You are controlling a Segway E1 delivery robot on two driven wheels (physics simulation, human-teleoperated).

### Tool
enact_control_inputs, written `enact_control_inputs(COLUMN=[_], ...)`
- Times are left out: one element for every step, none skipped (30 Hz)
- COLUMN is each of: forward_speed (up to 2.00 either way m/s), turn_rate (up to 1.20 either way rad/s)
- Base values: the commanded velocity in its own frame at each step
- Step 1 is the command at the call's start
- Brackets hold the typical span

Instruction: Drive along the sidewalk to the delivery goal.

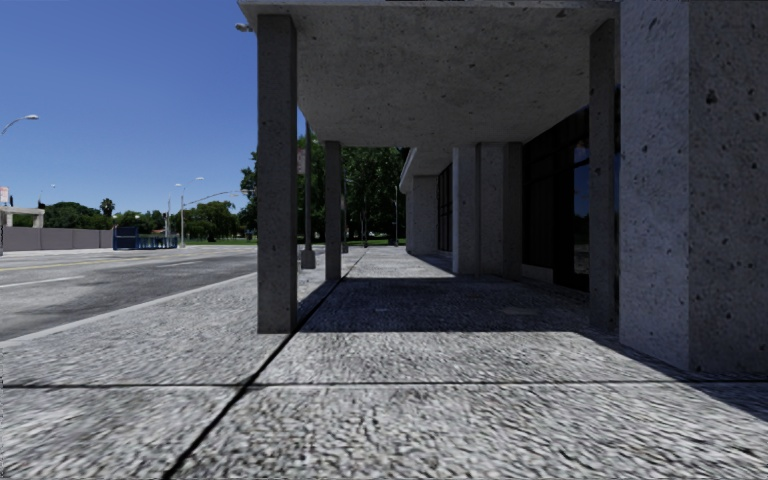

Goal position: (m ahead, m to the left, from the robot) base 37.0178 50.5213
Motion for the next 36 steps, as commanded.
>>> enact_control_inputs(forward_speed=[2.00, 2.00, 2.00, 2.00, 2.00, 2.00, 2.00, 2.00, 2.00, 2.00, 2.00, 2.00, 2.00, 2.00, 2.00, 2.00, 2.00, 2.00, 2.00, 2.00, 2.00, 2.00, 2.00, 2.00, 2.00, 2.00, 2.00, 2.00, 2.00, 2.00, 2.00, 2.00, 2.00, 2.00, 2.00, 2.00], turn_rate=[0.00, 0.00, 0.00, 0.00, 0.00, 0.00, 0.00, 0.00, 0.00, 0.00, 0.00, 0.00, 0.00, 0.00, 0.00, 0.00, 0.00, 0.00, 0.00, 0.00, 0.00, 0.00, 0.00, 0.00, 0.00, 0.00, 0.00, 0.00, 0.00, 0.00, 0.00, 0.00, 0.00, 0.00, 0.00, 0.00])
